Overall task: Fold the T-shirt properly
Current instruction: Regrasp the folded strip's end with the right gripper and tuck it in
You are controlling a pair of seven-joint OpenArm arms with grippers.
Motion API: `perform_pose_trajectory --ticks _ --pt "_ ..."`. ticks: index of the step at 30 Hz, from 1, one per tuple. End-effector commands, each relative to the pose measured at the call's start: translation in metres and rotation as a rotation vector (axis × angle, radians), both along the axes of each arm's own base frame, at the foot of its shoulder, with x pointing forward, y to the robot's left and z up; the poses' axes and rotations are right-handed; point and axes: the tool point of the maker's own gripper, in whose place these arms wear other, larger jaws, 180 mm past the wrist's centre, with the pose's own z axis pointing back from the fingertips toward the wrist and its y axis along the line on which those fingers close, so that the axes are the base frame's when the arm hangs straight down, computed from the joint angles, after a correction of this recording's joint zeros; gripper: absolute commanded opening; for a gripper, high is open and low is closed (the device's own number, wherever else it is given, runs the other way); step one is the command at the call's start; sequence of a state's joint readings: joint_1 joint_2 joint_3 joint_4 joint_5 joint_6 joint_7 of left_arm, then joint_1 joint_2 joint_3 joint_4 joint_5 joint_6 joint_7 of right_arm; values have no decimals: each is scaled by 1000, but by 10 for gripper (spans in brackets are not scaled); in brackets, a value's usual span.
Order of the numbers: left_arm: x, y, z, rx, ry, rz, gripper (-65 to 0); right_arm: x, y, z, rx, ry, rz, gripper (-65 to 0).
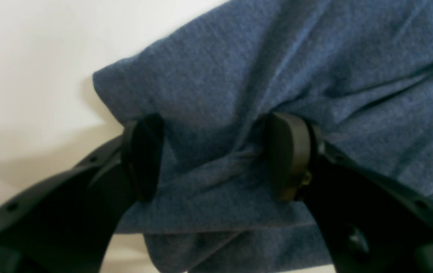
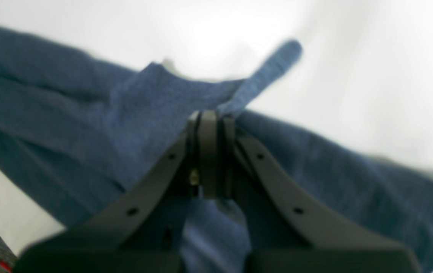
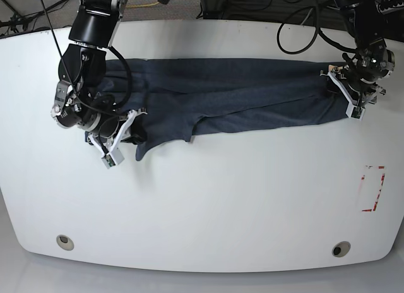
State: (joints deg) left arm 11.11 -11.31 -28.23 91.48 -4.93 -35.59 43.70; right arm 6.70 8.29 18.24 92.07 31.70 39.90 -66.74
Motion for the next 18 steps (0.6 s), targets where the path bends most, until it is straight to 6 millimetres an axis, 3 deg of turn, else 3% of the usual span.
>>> perform_pose_trajectory --ticks 1,6,12,14,18 --pt "2 5 5 24 -1 -7 -253 -4 -9 10 -8 -39 -20 -650" --pt "2 6 5 28 0 -8 -253 -29 -33 -1 -28 -3 -92 -650" --pt "2 6 5 28 0 -8 -253 -40 -52 -8 -39 23 -150 -642" --pt "2 6 5 28 0 -8 -253 -42 -59 -12 -32 37 -175 -590" --pt "3 6 5 29 -1 -9 -253 -46 -82 -18 -36 59 -233 -396"
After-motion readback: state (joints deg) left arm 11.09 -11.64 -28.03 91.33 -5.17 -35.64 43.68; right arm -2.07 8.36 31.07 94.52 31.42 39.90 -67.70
